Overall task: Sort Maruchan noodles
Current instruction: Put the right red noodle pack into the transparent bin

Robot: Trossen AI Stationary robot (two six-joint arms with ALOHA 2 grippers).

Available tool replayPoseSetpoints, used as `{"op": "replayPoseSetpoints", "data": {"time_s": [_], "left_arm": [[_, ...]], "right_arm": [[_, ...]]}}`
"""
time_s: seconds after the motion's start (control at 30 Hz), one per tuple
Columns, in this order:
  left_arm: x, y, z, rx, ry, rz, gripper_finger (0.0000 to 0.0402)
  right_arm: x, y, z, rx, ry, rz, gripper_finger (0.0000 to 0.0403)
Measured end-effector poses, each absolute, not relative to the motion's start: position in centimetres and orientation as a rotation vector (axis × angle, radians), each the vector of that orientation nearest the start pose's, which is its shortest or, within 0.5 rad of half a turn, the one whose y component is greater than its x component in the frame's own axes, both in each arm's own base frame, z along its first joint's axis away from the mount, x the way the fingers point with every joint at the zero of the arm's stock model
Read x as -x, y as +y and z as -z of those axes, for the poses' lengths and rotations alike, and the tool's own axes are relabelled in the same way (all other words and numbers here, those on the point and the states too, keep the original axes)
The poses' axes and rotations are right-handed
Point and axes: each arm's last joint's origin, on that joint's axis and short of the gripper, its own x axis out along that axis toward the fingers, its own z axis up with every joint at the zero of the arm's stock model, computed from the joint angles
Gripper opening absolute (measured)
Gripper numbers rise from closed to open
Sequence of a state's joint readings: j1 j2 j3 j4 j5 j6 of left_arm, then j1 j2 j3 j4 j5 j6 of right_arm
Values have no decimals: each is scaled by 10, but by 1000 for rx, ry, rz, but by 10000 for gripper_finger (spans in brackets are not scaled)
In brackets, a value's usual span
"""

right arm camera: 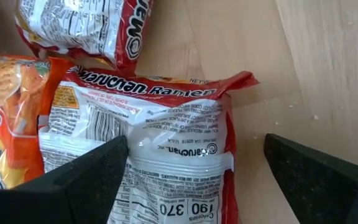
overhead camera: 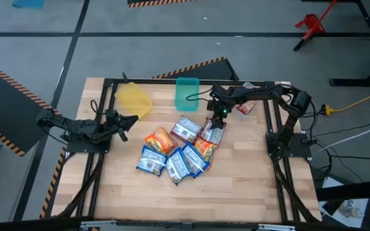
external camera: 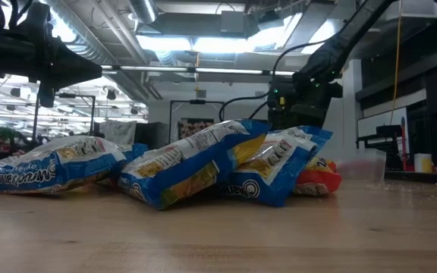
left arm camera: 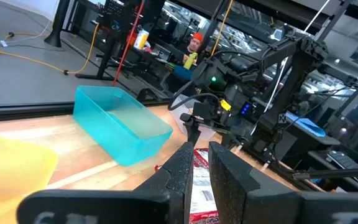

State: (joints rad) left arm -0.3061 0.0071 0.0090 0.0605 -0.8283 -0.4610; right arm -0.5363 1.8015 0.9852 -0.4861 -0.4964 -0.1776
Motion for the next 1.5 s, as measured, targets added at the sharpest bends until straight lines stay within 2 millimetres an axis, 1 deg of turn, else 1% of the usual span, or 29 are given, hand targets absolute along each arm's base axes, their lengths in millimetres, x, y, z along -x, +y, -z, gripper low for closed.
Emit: {"op": "replayPoseSetpoints", "data": {"time_s": [0.07,0.13,0.2,0.47,0.53,0.6,0.9,1.1,1.23,1.5], "left_arm": [[-90,-6,-171,484,-173,-501,44],[-90,-6,-171,484,-173,-501,44],[-90,-6,-171,484,-173,-501,44],[-90,-6,-171,483,-173,-501,44],[-90,-6,-171,484,-173,-501,44],[-90,-6,-171,483,-173,-502,44],[-90,-6,-171,484,-173,-501,44],[-90,-6,-171,483,-173,-502,44],[-90,-6,-171,482,-172,-502,44],[-90,-6,-171,478,-172,-502,44]], "right_arm": [[-279,-151,-133,-498,1118,-75,367],[-278,-150,-133,-513,1115,-81,344],[-278,-149,-133,-523,1113,-94,310],[-279,-148,-134,-530,1090,-149,143],[-279,-148,-134,-532,1086,-154,114],[-279,-147,-134,-533,1086,-155,94],[-279,-148,-134,-529,1088,-149,52],[-276,-146,-142,-510,1090,-129,4],[-274,-146,-150,-473,1093,-90,2],[-269,-144,-162,-471,1096,-63,0]]}}
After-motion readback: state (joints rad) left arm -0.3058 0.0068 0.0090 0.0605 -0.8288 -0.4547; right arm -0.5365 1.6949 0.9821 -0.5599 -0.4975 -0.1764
